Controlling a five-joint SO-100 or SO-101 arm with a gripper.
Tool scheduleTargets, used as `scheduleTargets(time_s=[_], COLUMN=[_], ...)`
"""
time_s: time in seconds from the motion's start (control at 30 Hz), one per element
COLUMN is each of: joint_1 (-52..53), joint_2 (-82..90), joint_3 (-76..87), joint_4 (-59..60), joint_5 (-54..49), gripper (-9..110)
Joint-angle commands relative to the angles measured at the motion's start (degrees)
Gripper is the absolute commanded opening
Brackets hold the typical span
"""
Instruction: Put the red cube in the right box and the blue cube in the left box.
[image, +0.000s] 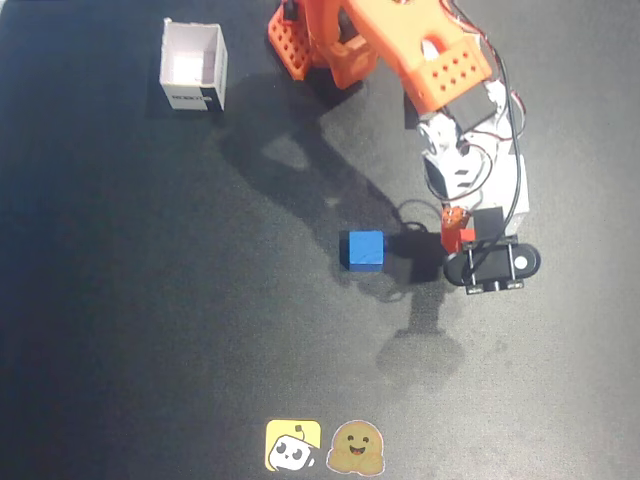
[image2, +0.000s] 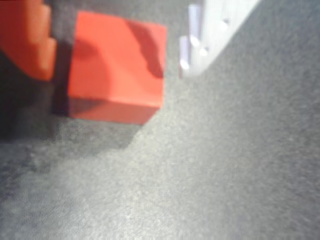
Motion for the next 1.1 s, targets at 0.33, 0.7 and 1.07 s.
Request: scheduleTargets(time_s=[0.33,0.7,1.07], joint_1=[-1.6,-1.7,-0.6], joint_2=[-3.2,-8.5,-9.0], joint_3=[-4.0,-4.7,-4.2], joint_4=[-2.0,-5.2,-5.4], joint_5=[2.5,4.0,3.2], gripper=[21,20,12])
